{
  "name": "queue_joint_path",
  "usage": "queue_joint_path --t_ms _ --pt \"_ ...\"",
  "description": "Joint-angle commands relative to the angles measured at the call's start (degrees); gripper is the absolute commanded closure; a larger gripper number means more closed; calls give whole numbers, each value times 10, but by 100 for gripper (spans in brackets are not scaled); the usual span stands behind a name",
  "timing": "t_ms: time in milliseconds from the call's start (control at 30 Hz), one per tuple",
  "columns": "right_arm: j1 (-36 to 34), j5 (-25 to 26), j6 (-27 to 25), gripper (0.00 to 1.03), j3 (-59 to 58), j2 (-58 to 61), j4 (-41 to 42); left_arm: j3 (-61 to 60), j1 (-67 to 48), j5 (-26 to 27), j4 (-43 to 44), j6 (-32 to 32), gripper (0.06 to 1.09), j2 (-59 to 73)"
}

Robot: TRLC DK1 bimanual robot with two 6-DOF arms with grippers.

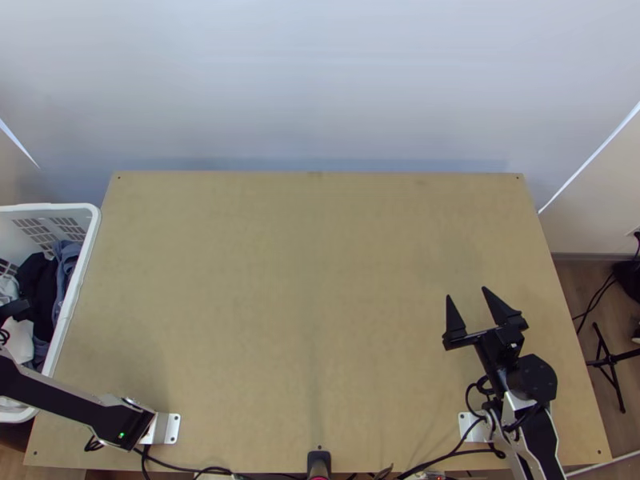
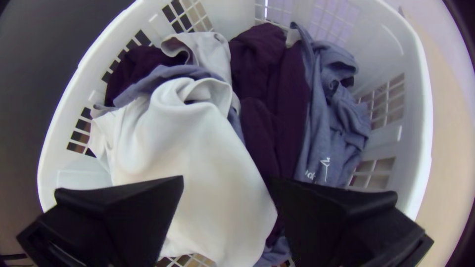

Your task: Fold the t-shirt

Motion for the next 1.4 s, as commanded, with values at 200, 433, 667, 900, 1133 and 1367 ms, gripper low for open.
queue_joint_path --t_ms 200,433,667,900,1133,1367 --pt "0 0 0 5 0 0 0 -8 -1 -5 42 28 105 5" --pt "0 0 0 5 0 0 0 66 -12 30 -58 -38 105 -76" --pt "0 0 0 5 0 0 0 151 -48 118 -181 -99 105 -188" --pt "0 0 0 5 0 0 0 168 -138 153 -216 -146 105 -325" --pt "0 0 0 5 0 0 0 151 -279 153 -268 -177 105 -430" --pt "0 0 0 5 0 0 0 88 -505 122 -290 -232 105 -543"
